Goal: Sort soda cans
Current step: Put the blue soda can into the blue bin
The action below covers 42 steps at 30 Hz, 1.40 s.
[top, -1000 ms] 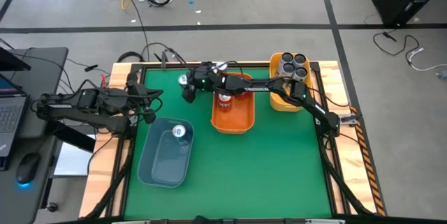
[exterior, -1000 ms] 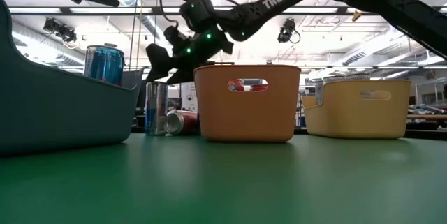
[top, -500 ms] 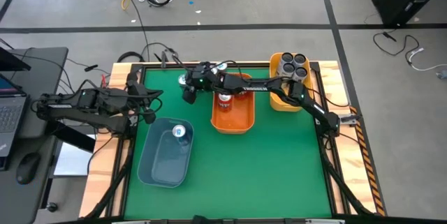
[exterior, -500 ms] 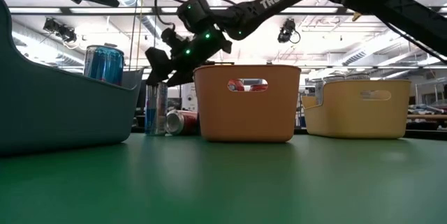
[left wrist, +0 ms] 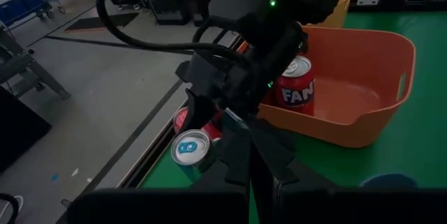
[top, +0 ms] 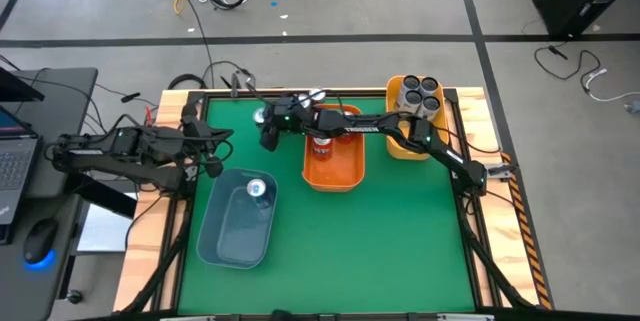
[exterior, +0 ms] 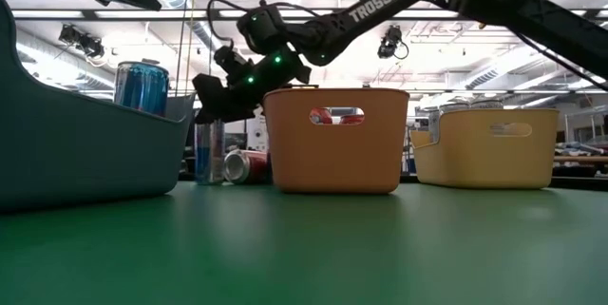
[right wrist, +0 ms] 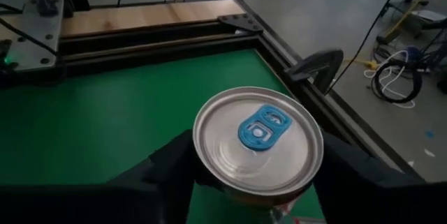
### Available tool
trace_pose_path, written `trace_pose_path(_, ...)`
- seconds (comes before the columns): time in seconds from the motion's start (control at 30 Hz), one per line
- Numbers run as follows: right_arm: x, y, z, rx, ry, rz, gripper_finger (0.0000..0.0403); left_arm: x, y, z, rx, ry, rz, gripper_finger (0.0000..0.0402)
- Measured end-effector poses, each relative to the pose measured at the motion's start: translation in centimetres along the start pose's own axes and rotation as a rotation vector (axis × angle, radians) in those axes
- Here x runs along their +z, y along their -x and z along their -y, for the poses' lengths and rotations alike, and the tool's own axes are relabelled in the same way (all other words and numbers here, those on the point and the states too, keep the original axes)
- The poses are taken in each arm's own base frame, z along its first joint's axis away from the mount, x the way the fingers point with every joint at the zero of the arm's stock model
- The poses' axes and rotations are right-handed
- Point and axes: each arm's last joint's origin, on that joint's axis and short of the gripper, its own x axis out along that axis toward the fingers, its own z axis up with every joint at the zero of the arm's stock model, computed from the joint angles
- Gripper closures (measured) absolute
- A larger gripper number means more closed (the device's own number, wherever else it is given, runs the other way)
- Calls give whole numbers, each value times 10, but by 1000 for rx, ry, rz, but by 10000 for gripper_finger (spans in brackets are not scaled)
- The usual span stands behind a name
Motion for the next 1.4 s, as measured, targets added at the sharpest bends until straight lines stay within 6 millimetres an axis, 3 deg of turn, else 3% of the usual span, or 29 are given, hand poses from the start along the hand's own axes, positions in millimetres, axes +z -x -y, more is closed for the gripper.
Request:
trace_pose_path(0.13, 12, 3, -3, 47, 10, 12, 188, 0, 0, 0, 10, 2, 2, 396)
trace_pose_path(0.27, 39, 17, -11, 76, 27, 46, 188, 0, 3, -4, 76, 16, 19, 396)
trace_pose_path(0.43, 94, 60, -32, 138, 80, 159, 188, 4, 12, -11, 85, 62, 108, 396)
trace_pose_path(0.53, 115, 83, -54, 196, 106, 213, 188, 5, 21, -18, 83, 84, 170, 396)
trace_pose_path(0.73, 110, 99, -110, 329, 159, 208, 188, 4, 39, -31, 83, 118, 269, 396)
trace_pose_path(0.9, 113, 113, -139, 392, 158, 275, 188, 3, 44, -35, 74, 136, 298, 396)
trace_pose_path(1.1, 108, 108, -143, 425, 86, 289, 188, 3, 43, -34, 73, 131, 293, 396)
trace_pose_path(1.4, 121, 114, -137, 460, 75, 313, 188, 3, 40, -32, 71, 132, 277, 396)
